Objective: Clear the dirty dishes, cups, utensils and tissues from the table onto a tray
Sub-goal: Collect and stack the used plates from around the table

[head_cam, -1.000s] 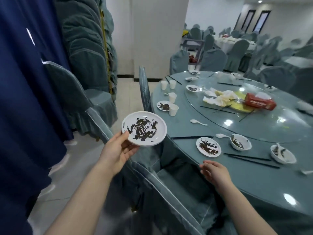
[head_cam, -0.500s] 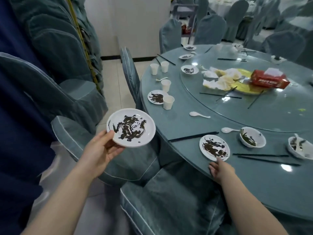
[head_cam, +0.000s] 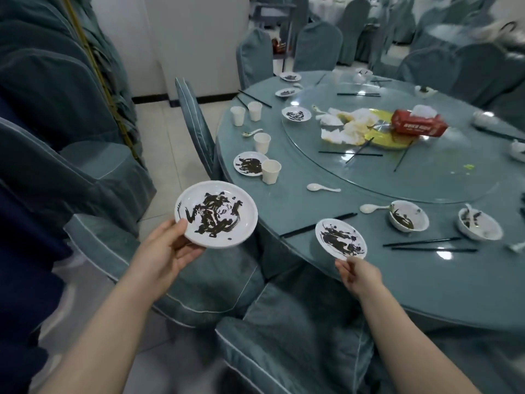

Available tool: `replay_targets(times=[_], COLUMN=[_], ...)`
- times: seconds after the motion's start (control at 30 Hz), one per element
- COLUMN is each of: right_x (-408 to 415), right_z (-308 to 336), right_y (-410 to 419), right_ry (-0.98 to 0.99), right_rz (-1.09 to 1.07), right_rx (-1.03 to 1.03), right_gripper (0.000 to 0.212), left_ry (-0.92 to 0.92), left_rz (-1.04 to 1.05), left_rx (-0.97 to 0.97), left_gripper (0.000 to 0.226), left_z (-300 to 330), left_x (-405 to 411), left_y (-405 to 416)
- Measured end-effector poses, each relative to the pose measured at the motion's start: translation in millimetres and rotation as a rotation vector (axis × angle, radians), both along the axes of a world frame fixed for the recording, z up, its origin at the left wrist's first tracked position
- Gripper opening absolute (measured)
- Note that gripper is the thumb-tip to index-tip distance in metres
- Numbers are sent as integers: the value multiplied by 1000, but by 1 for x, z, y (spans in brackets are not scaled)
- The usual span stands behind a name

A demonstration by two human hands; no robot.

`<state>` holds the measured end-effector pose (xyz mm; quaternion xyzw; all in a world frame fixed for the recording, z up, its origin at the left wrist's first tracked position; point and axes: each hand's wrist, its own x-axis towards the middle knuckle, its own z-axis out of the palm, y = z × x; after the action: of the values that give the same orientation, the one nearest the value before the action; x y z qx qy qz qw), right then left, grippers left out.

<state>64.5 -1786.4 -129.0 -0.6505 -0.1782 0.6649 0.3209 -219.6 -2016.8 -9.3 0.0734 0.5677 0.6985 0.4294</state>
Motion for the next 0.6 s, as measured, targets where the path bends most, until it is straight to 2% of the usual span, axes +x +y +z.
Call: replay_targets(times=[0.3, 0.6], right_x=[-92, -185], right_z=[86, 137], right_y=[-86, -178], right_ry=[128, 203], right_rz=[147, 290], right_rx=[214, 340], right_gripper=[21, 11], left_ry=[-15, -18], left_rz=[-75, -90], left_rx=[56, 94], left_gripper=[13, 19], left_z=[13, 16], left_x=[-57, -128], left_y=[-44, -111])
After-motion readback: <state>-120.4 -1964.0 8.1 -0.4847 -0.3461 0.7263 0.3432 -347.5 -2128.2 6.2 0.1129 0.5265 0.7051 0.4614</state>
